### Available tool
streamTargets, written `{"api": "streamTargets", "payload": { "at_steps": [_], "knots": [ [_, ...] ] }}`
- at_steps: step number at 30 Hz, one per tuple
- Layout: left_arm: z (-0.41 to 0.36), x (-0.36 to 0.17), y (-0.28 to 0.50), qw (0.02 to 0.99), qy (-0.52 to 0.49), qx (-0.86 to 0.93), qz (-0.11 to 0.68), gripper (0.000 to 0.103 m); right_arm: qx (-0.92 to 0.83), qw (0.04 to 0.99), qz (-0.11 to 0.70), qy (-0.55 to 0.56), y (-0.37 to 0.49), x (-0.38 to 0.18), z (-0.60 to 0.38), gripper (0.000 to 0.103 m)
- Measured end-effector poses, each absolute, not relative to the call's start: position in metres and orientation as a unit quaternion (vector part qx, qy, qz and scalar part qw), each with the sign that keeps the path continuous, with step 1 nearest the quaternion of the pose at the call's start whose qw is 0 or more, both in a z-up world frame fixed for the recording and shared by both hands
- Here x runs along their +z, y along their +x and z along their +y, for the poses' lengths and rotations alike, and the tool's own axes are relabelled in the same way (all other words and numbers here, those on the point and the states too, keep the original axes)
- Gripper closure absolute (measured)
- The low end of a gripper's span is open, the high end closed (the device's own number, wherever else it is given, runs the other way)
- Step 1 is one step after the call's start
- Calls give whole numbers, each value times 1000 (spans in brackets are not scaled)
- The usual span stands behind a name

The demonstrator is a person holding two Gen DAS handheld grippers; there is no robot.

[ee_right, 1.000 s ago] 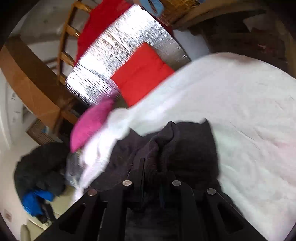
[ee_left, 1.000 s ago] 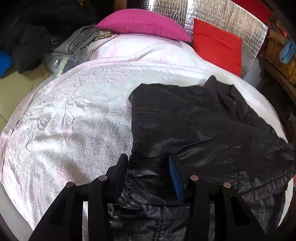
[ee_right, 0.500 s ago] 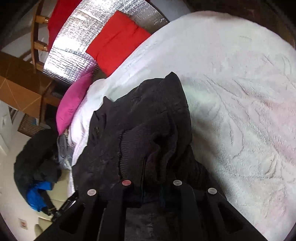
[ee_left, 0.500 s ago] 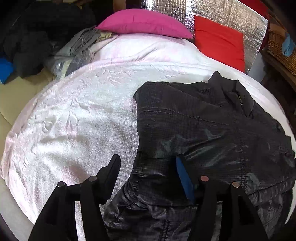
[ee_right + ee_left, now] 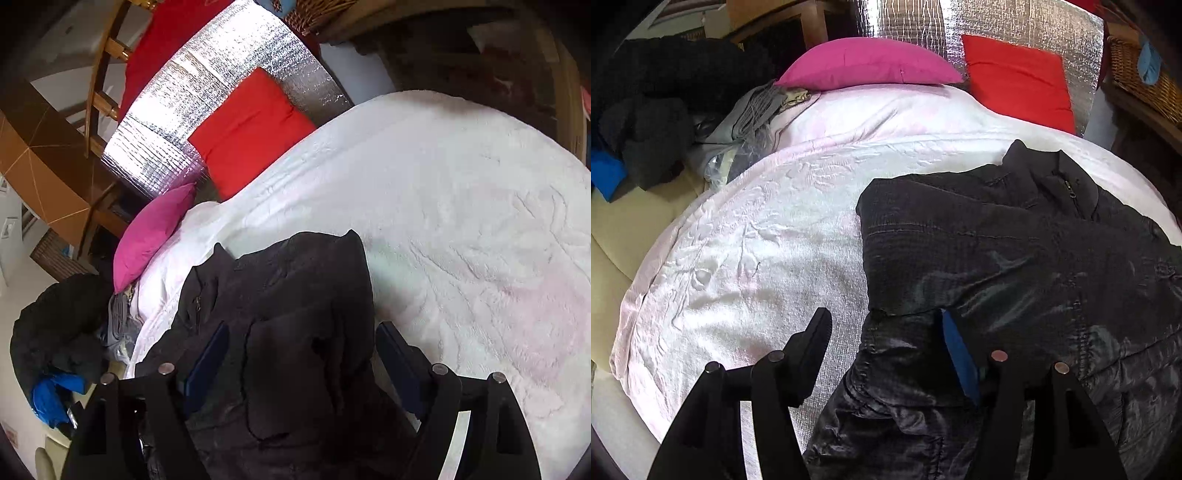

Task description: Fold large clothes

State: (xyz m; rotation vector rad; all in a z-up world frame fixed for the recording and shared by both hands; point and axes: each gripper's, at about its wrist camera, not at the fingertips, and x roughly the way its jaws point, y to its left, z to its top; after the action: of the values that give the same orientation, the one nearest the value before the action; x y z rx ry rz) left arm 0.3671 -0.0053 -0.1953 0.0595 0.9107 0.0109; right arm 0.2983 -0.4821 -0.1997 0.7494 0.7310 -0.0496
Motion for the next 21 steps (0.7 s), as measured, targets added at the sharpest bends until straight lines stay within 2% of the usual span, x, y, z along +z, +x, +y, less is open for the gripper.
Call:
{"api": "streamTargets", "payload": {
  "at_steps": [9, 14, 16, 19, 21],
  "knots": [
    [-8, -196, 366, 900, 46, 3, 433, 40, -34, 844, 437, 310, 340, -240, -464, 22],
    [-4, -197, 368, 898, 34, 0, 439, 37, -32, 853, 434, 287, 341, -240, -456, 45],
    [-2, -197, 368, 897, 25, -2, 442, 37, -36, 863, 420, 280, 337, -233, -455, 61],
    [-1, -198, 368, 896, 20, -4, 444, 36, -40, 874, 392, 282, 330, -223, -458, 70],
    [0, -198, 368, 895, 19, -4, 445, 34, -42, 880, 391, 267, 331, -222, -456, 70]
  ]
}}
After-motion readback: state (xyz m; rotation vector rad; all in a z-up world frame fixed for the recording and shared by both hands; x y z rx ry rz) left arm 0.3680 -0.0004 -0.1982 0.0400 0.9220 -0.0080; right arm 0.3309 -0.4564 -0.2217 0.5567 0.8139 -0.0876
